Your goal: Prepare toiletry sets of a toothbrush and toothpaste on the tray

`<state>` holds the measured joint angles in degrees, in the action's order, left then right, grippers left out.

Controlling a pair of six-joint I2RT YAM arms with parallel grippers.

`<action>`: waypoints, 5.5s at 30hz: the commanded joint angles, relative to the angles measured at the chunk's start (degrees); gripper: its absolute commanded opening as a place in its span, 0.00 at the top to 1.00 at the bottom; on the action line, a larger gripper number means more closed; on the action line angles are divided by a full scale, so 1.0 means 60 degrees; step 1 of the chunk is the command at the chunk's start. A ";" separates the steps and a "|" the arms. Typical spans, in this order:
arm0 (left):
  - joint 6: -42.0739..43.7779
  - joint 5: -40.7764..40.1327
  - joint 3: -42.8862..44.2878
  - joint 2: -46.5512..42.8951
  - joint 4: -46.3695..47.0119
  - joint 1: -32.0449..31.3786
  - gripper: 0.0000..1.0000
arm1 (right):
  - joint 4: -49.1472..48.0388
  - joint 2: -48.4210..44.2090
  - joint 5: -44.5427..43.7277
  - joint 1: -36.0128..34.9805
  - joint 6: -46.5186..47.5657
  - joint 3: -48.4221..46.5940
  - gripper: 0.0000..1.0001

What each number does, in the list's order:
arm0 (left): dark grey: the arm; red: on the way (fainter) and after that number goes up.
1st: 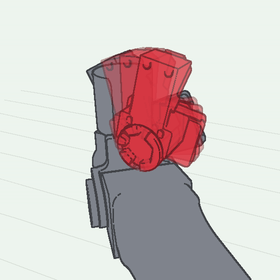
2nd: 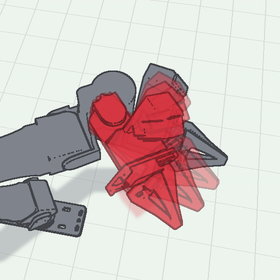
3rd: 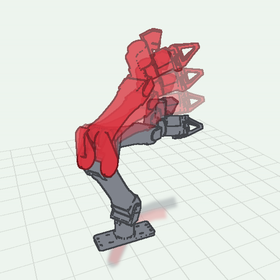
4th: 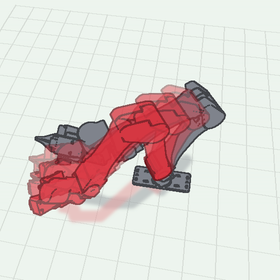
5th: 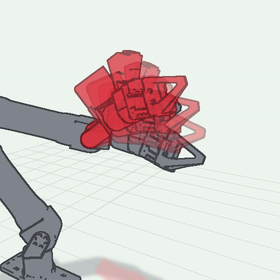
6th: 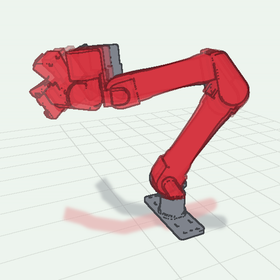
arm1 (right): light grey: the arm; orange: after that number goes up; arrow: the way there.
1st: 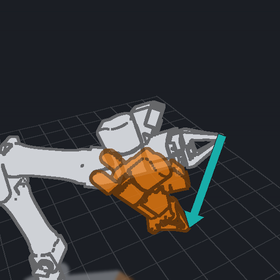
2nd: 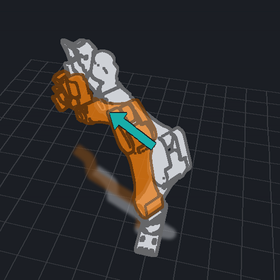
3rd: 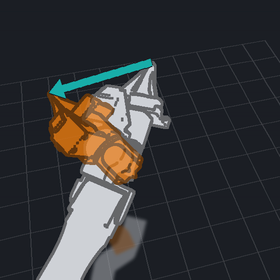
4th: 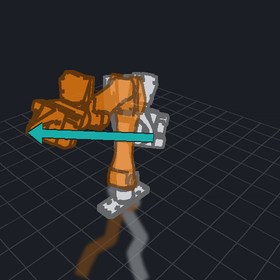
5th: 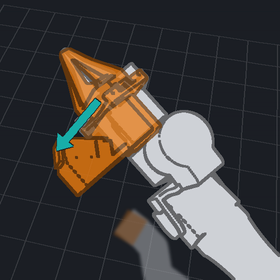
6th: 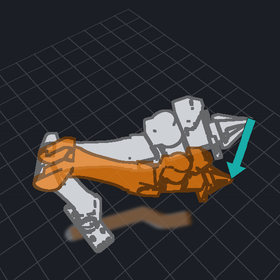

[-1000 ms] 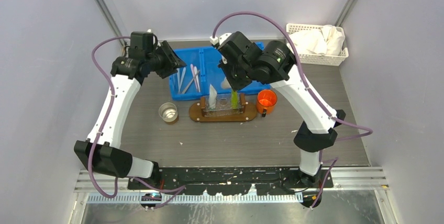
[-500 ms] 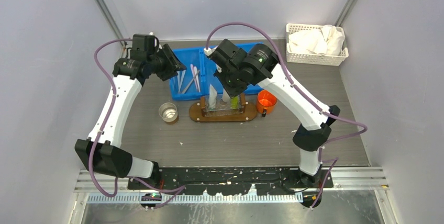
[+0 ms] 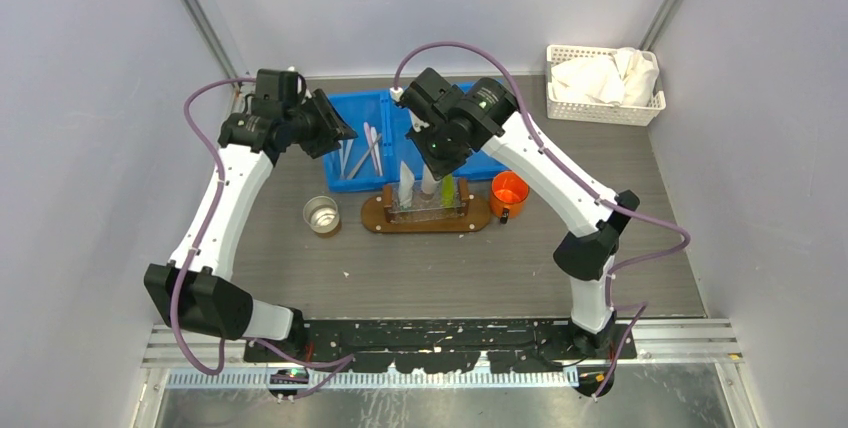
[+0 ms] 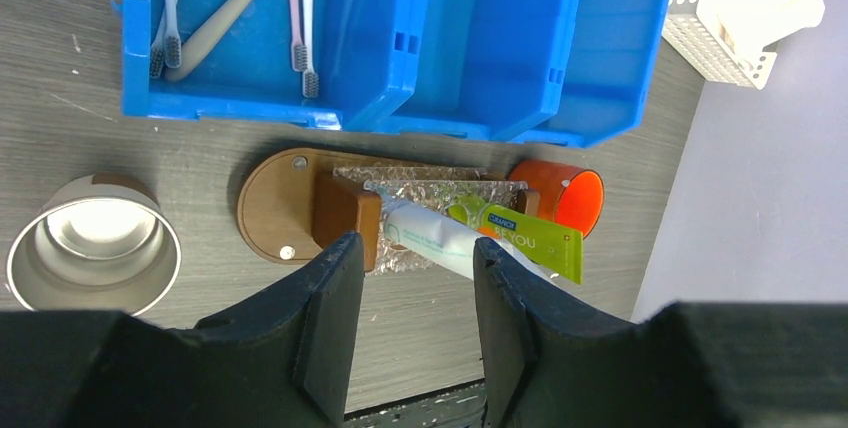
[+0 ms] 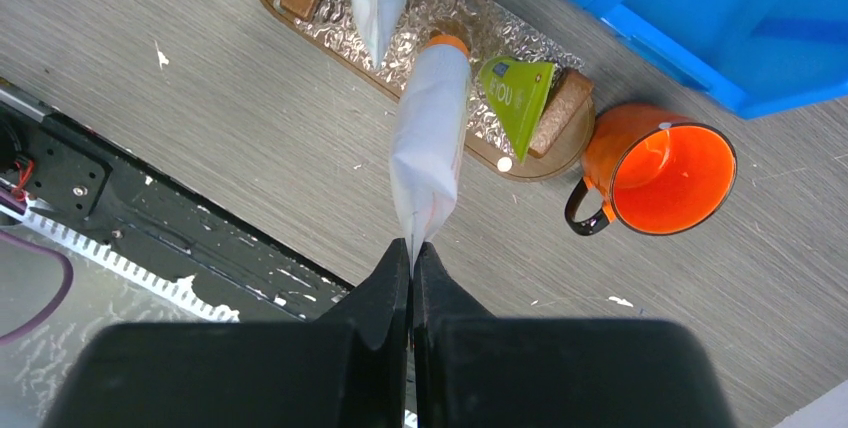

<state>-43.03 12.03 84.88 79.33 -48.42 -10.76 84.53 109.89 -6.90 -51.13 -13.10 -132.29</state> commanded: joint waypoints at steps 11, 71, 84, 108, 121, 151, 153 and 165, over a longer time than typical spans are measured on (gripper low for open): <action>0.0083 0.0147 -0.0279 -0.0210 0.0681 -0.0022 0.55 | -0.1116 -0.0131 0.0731 0.0384 0.0352 0.0938 0.99; -0.0130 0.0410 -0.0692 -0.0024 0.1093 -0.0022 0.62 | -0.2288 -0.0695 0.1027 0.0863 0.0635 0.1831 0.99; -0.0182 0.0426 -0.0728 0.0090 0.1185 -0.0022 0.63 | -0.2161 -0.0795 0.1019 0.0879 0.0687 0.1999 0.99; -0.0271 0.0410 -0.0948 0.0108 0.1413 -0.0052 0.64 | -0.2503 -0.0208 0.1627 0.1014 0.0714 0.2253 0.99; -0.0311 0.0529 -0.1072 0.0192 0.1614 -0.0052 0.64 | -0.1947 0.0881 0.1794 0.1230 0.0646 0.1188 0.99; 0.0144 0.0436 -0.0889 0.0934 0.1783 -0.0052 0.60 | -0.2304 0.1073 0.1554 0.1526 0.0747 0.0848 0.43; 0.0405 0.0103 -0.0747 0.1032 0.1704 -0.0052 0.56 | -0.2944 0.0479 0.1552 0.1531 0.0727 0.1354 0.30; 0.1643 -0.2586 0.1360 0.3719 0.0792 -0.0110 0.69 | -0.7310 -0.5224 0.0471 0.1520 0.0173 0.6072 0.30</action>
<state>-37.06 3.64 88.20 96.88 -41.36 -11.11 49.12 86.43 -1.43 -42.15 -10.57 -99.15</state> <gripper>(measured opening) 0.432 0.715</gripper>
